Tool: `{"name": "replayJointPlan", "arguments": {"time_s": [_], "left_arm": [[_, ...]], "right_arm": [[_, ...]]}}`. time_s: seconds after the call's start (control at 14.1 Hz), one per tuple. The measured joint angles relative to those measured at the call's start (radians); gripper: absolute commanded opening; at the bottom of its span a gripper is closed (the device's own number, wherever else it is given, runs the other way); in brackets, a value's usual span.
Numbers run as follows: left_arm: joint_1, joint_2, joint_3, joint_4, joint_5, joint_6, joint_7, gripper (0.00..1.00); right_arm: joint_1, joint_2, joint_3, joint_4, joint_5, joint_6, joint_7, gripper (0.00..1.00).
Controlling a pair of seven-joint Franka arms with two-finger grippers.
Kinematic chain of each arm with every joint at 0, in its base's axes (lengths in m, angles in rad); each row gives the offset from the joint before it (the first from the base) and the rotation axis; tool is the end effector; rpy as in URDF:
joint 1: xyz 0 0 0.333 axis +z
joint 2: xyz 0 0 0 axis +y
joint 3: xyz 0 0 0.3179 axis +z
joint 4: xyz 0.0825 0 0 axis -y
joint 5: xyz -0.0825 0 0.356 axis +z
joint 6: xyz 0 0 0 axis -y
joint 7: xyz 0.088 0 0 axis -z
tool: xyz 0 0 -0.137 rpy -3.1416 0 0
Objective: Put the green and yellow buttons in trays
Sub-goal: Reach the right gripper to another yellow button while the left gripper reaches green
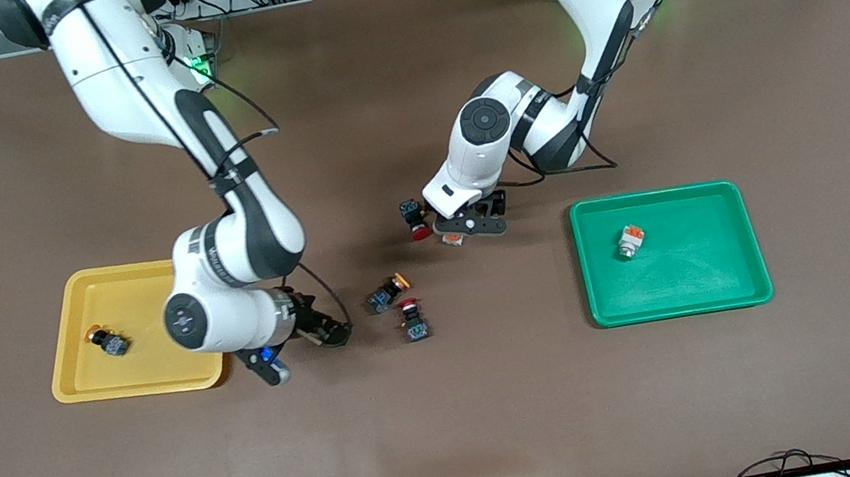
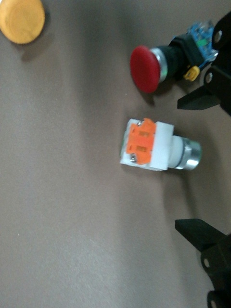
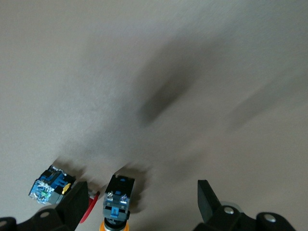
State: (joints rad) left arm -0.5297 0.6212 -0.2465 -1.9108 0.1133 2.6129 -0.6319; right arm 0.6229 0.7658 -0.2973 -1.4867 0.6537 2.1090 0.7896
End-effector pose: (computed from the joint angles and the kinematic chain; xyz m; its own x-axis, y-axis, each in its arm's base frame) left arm 0.4496 -0.4342 0.1801 0.9821 -0.1841 0.0399 -0.1877 -0.9745 0.1231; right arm 0.6237 0.2906 0.2168 0.6987 -0.6418 -0.3161 -0.7006 -0.7033 -0.1208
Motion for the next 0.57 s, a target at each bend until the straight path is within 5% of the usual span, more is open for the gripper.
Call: {"name": "replayJointPlan", "arguments": {"time_s": [0.14,0.43,0.57], "left_arm": [[0.003,0.026,0.001,0.006,0.019,0.039,0.000,0.96],[0.004,0.038,0.002,0.021,0.032,0.053,0.001,0.35],[0.004,0.038,0.002,0.025,0.034,0.053,0.002,0.21]], "right_arm": [[0.021,0.017,0.001,0.000,0.000,0.042,0.005,1.00],[0.101,0.060,0.002,0.000,0.000,0.121,0.076,1.00],[0.122,0.070,0.002,0.000,-0.009,0.131,0.088,1.00]]}}
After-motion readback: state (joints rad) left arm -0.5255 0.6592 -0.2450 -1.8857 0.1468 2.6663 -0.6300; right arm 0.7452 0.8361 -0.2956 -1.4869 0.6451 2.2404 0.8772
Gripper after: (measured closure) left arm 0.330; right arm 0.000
